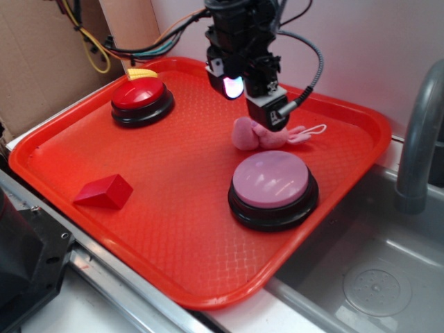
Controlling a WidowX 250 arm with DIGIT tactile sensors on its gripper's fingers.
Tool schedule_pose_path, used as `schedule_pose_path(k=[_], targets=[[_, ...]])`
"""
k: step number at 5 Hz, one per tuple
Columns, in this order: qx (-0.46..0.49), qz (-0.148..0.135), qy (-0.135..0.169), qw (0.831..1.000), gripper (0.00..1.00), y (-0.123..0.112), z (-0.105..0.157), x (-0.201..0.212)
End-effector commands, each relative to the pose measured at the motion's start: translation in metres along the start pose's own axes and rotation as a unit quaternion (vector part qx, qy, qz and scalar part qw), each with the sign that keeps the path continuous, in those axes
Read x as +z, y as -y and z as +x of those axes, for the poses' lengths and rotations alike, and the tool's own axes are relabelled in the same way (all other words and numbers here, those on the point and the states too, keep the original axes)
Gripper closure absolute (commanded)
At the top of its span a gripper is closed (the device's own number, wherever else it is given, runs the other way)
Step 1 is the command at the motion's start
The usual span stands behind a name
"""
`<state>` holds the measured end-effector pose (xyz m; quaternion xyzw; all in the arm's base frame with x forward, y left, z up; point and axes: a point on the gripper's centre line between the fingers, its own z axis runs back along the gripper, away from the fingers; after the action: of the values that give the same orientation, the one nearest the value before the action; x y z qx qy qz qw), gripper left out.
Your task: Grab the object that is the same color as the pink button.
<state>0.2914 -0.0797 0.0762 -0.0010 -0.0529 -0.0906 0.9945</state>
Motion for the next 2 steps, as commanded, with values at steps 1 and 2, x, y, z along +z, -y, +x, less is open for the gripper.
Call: schedule_pose_path(k=[1, 2], targets=[[0.034, -0.009, 0.01, 0.999, 0.0, -0.025, 0.03, -0.012], [0.031, -0.009, -0.004, 0.999, 0.0, -0.03, 0.035, -0.023]])
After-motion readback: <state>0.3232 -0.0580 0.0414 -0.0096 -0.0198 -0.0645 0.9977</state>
